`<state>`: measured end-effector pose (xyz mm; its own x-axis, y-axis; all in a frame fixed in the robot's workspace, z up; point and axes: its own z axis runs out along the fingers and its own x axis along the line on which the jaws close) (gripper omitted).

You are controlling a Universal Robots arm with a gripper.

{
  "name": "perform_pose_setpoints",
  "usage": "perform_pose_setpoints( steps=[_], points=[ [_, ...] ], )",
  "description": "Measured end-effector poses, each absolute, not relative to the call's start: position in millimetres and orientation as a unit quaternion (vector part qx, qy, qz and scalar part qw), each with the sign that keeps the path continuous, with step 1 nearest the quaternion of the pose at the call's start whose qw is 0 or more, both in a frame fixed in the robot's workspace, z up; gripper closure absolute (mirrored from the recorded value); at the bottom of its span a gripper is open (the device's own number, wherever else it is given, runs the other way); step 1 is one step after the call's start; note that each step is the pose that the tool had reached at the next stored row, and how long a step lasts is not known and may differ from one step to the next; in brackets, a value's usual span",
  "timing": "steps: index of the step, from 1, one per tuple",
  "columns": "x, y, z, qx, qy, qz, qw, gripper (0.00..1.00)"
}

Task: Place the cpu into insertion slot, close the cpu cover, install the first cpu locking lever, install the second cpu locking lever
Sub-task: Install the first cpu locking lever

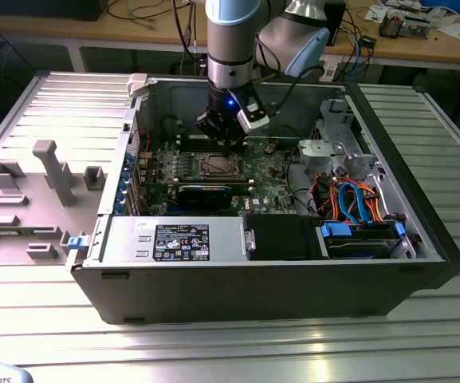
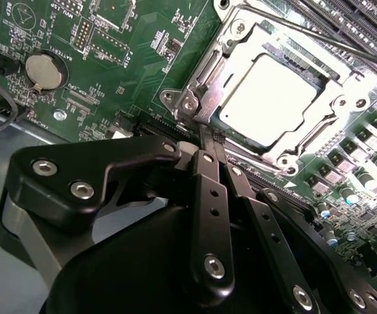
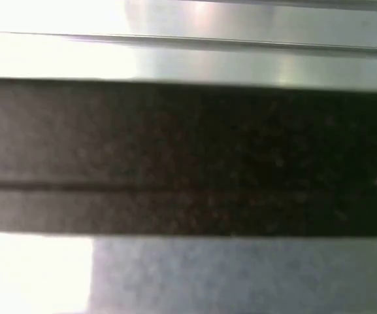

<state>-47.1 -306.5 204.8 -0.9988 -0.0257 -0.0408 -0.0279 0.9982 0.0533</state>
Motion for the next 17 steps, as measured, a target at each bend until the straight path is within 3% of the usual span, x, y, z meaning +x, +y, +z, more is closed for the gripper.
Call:
perform_pose_setpoints(
  steps=[5, 7, 9, 17],
  points=[
    [-46.3, -306.1, 207.8, -0.013, 0.999, 0.026, 0.02, 0.89],
    [-46.4, -306.1, 204.1, -0.014, 1.0, 0.014, 0.02, 0.89],
    [-46.2, -305.9, 201.5, -0.013, 0.999, 0.034, 0.021, 0.89],
    [-46.3, -306.1, 209.4, -0.013, 0.999, 0.046, 0.02, 0.89]
  ],
)
